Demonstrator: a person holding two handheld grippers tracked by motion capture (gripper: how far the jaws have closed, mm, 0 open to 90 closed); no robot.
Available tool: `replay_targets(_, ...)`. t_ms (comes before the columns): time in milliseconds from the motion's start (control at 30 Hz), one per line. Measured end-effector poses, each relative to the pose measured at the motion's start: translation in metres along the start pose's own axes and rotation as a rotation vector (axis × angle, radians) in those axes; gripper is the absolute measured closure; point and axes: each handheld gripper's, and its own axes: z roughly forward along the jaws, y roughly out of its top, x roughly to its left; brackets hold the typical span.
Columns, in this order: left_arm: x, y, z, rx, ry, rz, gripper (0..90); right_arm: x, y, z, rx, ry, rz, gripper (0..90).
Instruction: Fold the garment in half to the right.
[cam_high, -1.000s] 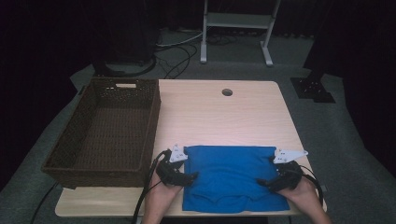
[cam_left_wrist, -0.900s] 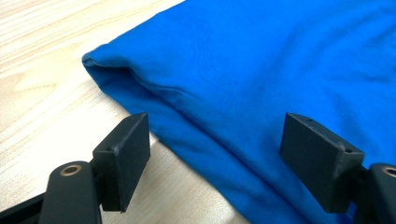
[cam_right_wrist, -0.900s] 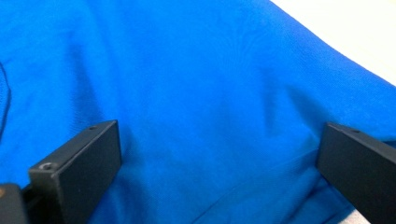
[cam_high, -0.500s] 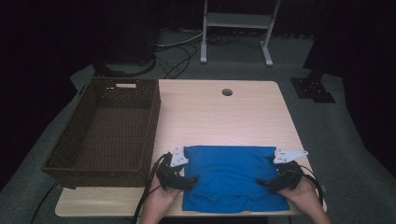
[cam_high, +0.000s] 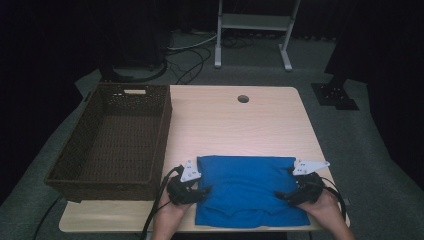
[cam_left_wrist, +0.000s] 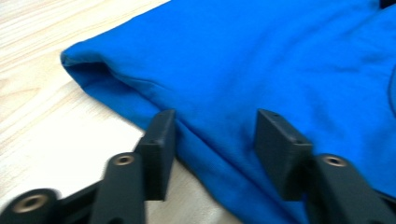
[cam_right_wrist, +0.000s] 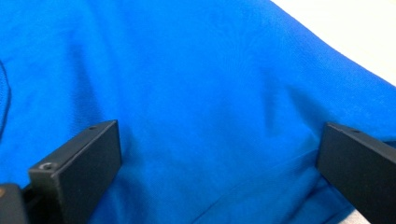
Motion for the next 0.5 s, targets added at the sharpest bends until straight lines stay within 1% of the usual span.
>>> replay_targets(100, -0.0004, 0.0007, 0.0007, -0.004, -0.010, -0.008, 60.7, 0.0003, 0.0001, 0.0001, 0.000, -0.002, 0.002, 0.0)
replay_targets(267, -0.0012, 0.0019, 0.0029, -0.009, -0.023, -0.043, 76.3, 0.0003, 0.0001, 0.0001, 0.000, -0.002, 0.002, 0.0)
replay_targets(367, -0.0010, 0.0017, 0.0024, -0.008, -0.023, -0.058, 79.9, -0.0011, -0.0004, -0.0006, -0.004, 0.006, -0.007, 0.0)
replay_targets(500, 0.0004, -0.0010, -0.0010, -0.011, 0.008, -0.075, 80.8, -0.0045, -0.0037, -0.0061, -0.007, 0.010, -0.008, 0.0)
